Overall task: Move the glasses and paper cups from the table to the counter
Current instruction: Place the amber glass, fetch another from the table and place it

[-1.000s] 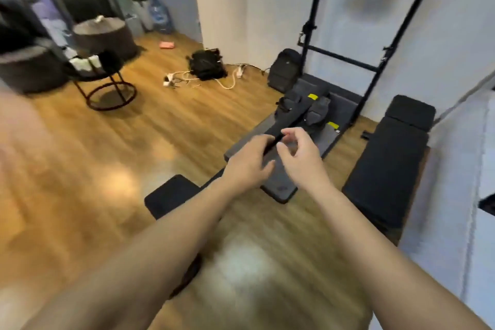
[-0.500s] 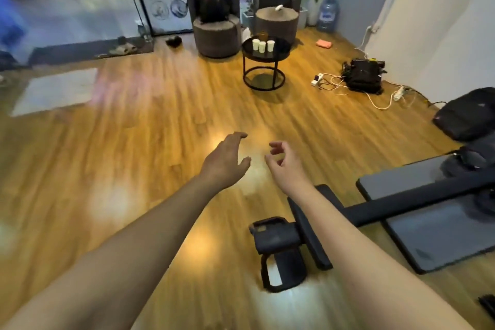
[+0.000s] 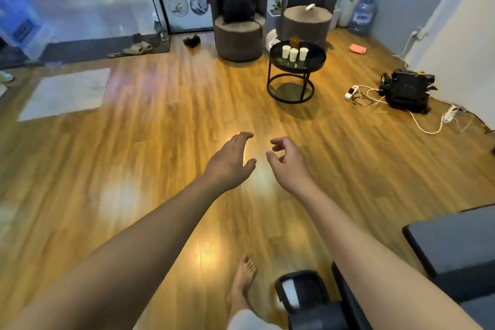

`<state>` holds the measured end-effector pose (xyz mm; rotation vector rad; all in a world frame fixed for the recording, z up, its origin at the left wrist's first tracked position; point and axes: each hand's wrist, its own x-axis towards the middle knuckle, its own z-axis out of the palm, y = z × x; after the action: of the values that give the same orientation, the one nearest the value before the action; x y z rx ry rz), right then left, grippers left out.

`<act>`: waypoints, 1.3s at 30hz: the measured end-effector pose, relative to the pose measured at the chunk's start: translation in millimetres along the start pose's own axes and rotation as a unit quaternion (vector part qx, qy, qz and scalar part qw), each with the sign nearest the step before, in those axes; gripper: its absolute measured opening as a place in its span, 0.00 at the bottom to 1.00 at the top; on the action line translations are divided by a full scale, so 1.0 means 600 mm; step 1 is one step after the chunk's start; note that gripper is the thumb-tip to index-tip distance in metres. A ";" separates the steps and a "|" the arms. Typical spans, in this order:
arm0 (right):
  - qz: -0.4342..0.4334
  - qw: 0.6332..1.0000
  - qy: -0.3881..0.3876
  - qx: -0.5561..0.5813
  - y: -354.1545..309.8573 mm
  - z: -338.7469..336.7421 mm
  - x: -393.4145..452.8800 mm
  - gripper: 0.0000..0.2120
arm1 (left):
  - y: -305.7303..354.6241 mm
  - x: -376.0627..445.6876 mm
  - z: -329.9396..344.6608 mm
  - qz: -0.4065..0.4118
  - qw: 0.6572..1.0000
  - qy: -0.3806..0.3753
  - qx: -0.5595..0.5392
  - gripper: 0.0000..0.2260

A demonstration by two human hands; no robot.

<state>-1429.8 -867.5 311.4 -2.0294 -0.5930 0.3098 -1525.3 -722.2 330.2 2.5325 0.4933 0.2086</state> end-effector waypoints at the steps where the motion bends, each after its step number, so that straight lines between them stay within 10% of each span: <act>1: 0.006 1.000 0.001 0.002 -0.003 0.000 0.044 0.14 | -0.004 0.044 -0.004 -0.001 1.000 -0.008 0.000 0.27; 39: 0.111 0.992 0.051 -0.035 0.171 -0.216 1.581 0.14 | -0.067 1.718 0.133 0.014 0.991 -0.116 -0.068 0.29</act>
<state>-537.0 -506.0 309.6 -2.1687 -0.3197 0.3186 -568.9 -329.7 288.7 2.3927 0.3407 -0.0418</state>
